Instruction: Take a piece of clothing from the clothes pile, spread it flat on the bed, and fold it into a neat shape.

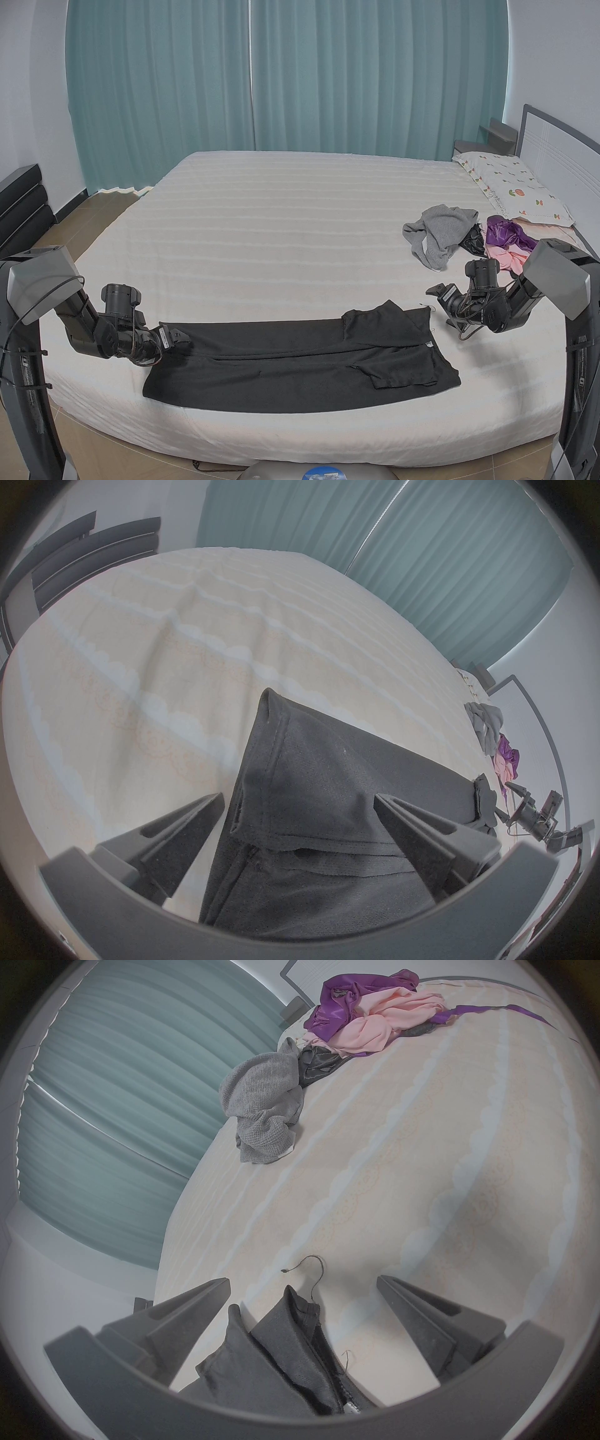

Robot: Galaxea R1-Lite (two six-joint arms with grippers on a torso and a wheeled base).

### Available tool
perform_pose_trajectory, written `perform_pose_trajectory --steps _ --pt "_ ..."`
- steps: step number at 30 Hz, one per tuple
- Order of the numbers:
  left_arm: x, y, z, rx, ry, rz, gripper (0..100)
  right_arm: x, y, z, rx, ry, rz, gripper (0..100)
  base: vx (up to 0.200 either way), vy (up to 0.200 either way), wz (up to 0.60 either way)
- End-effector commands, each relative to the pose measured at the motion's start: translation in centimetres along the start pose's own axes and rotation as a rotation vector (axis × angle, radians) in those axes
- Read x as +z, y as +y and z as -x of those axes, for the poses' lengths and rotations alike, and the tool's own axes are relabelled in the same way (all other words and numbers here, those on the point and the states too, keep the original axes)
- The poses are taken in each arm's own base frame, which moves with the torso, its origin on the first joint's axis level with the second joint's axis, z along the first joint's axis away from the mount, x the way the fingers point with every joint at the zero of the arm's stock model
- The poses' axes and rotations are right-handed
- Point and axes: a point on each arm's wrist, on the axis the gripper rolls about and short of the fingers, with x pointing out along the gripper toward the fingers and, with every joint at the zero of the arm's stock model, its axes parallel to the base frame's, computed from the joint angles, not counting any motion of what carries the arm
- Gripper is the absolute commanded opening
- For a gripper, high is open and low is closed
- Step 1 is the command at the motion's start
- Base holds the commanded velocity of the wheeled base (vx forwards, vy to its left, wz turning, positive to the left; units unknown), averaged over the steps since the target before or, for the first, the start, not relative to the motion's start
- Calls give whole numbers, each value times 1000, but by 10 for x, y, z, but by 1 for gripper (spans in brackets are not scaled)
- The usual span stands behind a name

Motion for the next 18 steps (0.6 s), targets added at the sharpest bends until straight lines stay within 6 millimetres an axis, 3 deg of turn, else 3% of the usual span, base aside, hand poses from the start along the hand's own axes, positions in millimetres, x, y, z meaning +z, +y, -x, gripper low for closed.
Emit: perform_pose_trajectory --steps 1,18 --pt "-2 0 -1 0 7 0 0 0 0 -1 0 1 0 100 0 0 0" --pt "0 -3 7 3 -9 5 0 0 -1 0 -3 2 -1 100 0 0 0"
